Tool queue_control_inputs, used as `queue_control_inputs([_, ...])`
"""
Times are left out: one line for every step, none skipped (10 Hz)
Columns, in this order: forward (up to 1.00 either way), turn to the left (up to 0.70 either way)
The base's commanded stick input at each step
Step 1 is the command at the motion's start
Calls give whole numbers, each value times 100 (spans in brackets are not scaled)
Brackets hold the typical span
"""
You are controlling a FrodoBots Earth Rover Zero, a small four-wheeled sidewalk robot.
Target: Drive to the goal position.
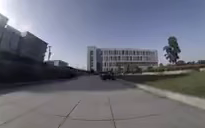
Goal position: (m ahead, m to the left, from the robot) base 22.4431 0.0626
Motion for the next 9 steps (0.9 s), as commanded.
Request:
queue_control_inputs([100,0])
queue_control_inputs([100,0])
queue_control_inputs([100,0])
queue_control_inputs([100,0])
queue_control_inputs([100,0])
queue_control_inputs([100,0])
queue_control_inputs([100,0])
queue_control_inputs([100,0])
queue_control_inputs([100,0])
